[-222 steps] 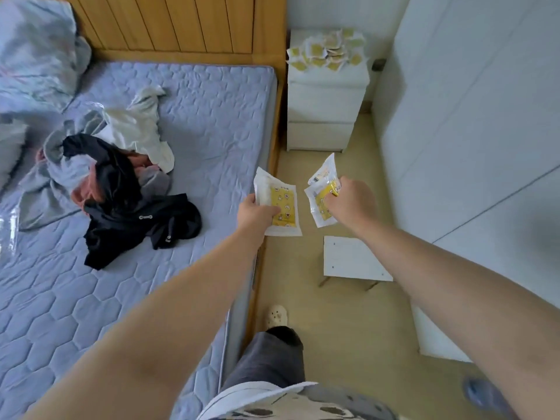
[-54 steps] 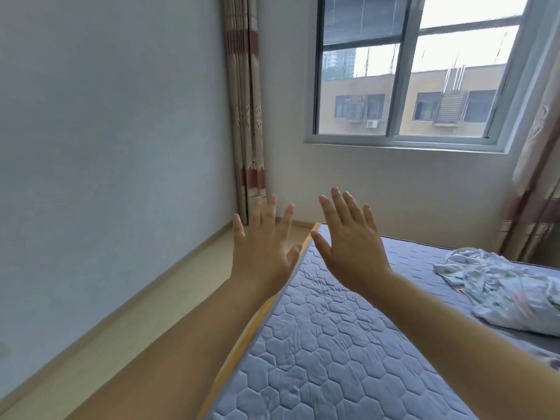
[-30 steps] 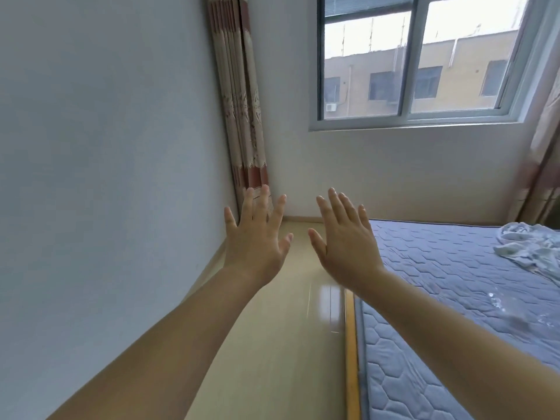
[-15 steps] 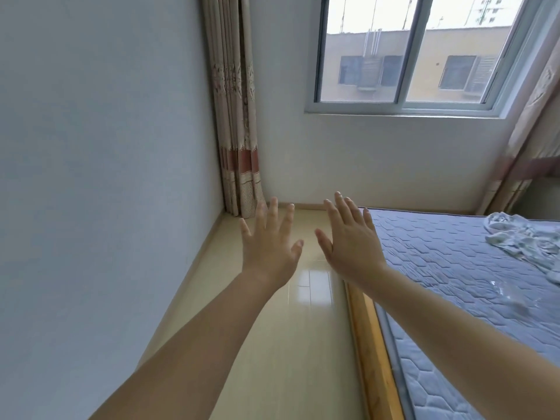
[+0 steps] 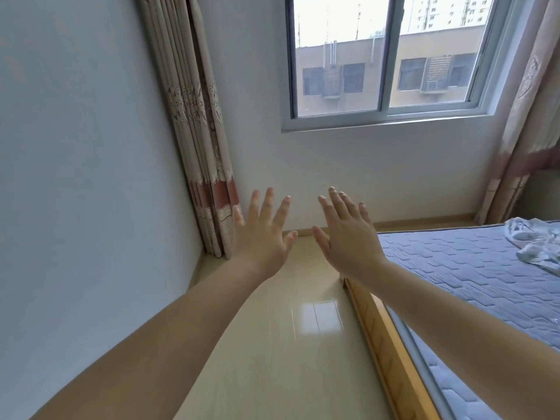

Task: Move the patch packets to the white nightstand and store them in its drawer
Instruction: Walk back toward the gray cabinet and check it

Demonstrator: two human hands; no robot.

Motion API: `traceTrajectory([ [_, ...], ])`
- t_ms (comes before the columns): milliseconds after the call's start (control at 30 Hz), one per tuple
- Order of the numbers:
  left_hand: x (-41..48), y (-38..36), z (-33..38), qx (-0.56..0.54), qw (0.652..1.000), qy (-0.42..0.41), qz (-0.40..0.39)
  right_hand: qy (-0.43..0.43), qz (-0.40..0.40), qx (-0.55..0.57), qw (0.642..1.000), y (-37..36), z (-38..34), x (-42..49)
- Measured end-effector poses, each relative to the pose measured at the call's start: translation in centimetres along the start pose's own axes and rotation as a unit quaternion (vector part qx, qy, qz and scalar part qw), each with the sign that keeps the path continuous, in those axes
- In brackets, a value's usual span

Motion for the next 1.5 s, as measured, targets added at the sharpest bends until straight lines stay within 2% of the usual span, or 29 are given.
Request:
traceTrajectory([
  [167, 11.9, -2.7, -5.2, 0.013, 1.000, -0.019, 0.006, -0.013, -0.010, 0.001, 1.000, -4.5, 0.4, 12.2],
  [433, 31.6, -11.6, -14.2, 0.011, 0.998, -0.062, 0.004, -0.042, -0.005, -0.019, 0.999, -15.6, 1.5, 30.5],
  [733, 57.7, -15.9, -19.2, 0.006, 0.987, -0.161, -0.009, -0.148, -0.024, -0.071, 0.986, -21.7, 8.6, 52.1],
  [1033, 81.3, -22.2, -11.4, -0.014, 0.968, -0.249, -0.004, -0.222, 0.002, -0.086, 0.971, -28.3, 24.5, 67.2],
  [1300, 104.0, -24.8, 0.4, -0.027, 0.947, -0.319, -0.006, -0.298, 0.024, -0.070, 0.952, -31.8, 44.2, 80.9],
  [1433, 111.3, -26.1, 5.4, -0.048, 0.941, -0.335, -0.013, -0.316, 0.024, -0.082, 0.945, -33.0, 51.2, 84.8],
  [1500, 117.6, -28.0, 10.2, -0.064, 0.933, -0.354, -0.013, -0.350, 0.031, -0.084, 0.933, -34.2, 57.6, 87.8],
])
Point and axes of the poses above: each hand's wrist, its own x-axis towards the middle knuckle, its own y-axis out of the back of the hand, z = x × y, the point moved 4 cm from there along x, towards the middle knuckle, and after that the axes turned 8 degrees about -z, right-handed, at the moved point
